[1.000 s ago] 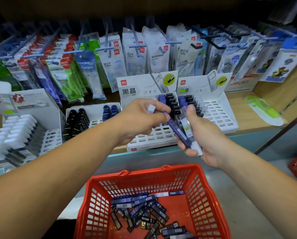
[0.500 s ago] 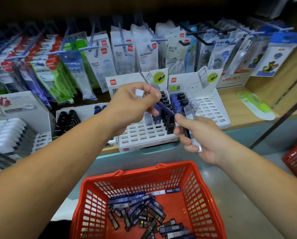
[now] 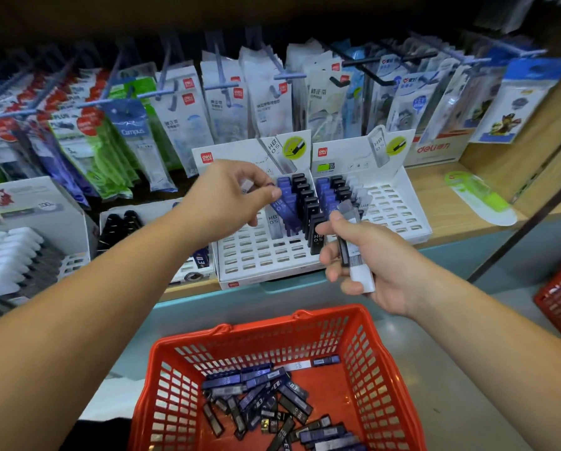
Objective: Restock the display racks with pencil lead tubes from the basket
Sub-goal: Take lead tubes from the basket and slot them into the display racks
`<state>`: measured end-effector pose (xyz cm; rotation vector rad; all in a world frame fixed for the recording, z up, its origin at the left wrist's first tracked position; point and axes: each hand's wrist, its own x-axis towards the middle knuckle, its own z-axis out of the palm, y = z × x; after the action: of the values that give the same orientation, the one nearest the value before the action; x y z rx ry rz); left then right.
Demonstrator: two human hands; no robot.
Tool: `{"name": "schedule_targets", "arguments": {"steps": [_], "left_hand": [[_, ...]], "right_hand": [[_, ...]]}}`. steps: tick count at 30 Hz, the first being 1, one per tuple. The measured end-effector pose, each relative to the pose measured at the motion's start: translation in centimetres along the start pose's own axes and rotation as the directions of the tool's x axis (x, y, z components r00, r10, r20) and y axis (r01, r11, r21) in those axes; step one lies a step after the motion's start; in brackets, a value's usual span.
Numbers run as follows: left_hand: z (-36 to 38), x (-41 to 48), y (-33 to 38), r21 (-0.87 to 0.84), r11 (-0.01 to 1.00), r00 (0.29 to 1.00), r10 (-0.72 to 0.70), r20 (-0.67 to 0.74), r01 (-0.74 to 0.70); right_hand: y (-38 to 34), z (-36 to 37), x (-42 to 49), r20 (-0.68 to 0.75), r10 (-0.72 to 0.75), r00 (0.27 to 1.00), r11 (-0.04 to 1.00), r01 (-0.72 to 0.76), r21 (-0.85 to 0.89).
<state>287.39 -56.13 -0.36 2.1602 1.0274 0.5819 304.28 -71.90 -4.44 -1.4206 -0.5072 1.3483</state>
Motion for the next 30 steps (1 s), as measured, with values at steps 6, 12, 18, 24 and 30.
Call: {"name": "schedule_targets", "arguments": {"steps": [6,12,18,24,30], "left_hand": [[2.6,0.5,-0.6,0.233,0.967,0.994,0.09,0.055,-0.1],[2.5,0.7,-0.4,0.331,0.926,0.983,0.158,0.098,-0.182],[2.7,0.6,-0.1,0.387,0.898,0.978,0.183,0.099,-0.208],[4.7,0.5,0.1,0.171,0.976,0.99,0.138,-0.019,-0.132],[4.0,0.3,1.2,0.037,0.994,0.991,0.108,-0.077,-0.105]], "right_hand": [[-0.4,-0.5,0.0,0.078,0.074,0.994,0.994,-0.08,0.074],[-0.6,-1.7,-0.1,0.161,0.047,0.986,0.985,-0.073,0.159],[-0.3,-1.7,-0.5,0.126,0.025,0.992,0.985,-0.046,0.164],[-0.4,-1.3,-0.8,0.105,-0.003,0.994,0.991,-0.011,0.131],[-0.4,-1.2,-0.7,0.151,-0.049,0.987,0.998,0.042,0.048]]}}
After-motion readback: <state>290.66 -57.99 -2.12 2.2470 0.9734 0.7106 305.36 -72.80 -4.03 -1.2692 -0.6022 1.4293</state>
